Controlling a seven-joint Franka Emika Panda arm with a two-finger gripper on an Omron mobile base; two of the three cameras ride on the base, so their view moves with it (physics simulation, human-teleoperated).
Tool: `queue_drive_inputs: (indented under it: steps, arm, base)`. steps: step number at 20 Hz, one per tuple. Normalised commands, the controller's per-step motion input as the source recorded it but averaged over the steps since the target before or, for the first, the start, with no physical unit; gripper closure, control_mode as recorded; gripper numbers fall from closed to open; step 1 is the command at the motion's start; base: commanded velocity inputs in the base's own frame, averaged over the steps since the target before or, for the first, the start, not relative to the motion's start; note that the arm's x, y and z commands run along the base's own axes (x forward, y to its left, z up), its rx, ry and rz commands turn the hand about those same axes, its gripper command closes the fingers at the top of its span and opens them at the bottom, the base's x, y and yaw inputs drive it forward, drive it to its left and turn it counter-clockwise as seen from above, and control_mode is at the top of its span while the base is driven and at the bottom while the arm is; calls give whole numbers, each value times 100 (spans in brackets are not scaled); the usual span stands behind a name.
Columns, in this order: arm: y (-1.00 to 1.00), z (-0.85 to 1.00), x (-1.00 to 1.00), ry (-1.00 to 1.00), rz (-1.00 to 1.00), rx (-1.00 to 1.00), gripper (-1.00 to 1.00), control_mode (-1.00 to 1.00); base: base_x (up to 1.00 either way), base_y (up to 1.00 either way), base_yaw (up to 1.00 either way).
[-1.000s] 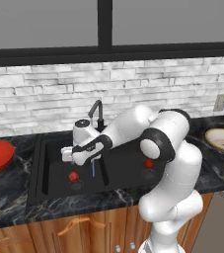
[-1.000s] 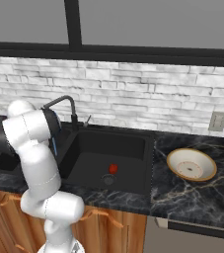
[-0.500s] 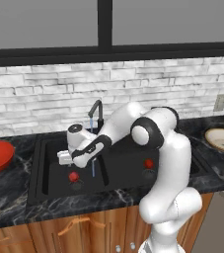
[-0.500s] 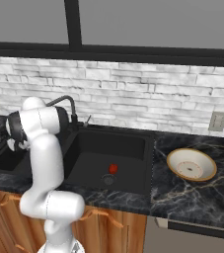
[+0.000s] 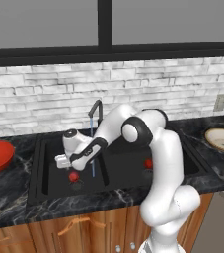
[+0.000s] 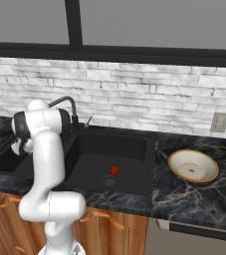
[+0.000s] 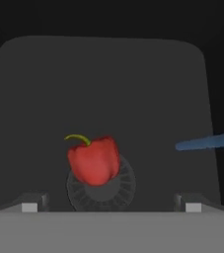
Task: Pick the bell peppers from the sink and place them in one bowl. Place the eggplant in the other bowl. Then turn off the sink faucet.
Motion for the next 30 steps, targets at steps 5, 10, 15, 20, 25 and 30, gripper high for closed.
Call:
queue_drive_inputs:
  steps: [5, 10, 15, 20, 25, 30]
  arm:
    - [0, -27, 5, 1, 0, 0, -100, -100]
    - [0, -26, 0, 1, 0, 0, -100, -100]
    - [0, -27, 0, 0, 0, 0, -100, -100]
    - [0, -27, 7, 0, 0, 0, -100, -100]
    - [0, -26, 17, 1, 0, 0, -100, -100]
    - [6, -19, 10, 0, 0, 0, -100, -100]
  base:
    - [0, 0, 0]
    - [0, 0, 0]
    - [0, 0, 0]
    - [0, 0, 0]
    - [0, 0, 0]
    - [0, 0, 0]
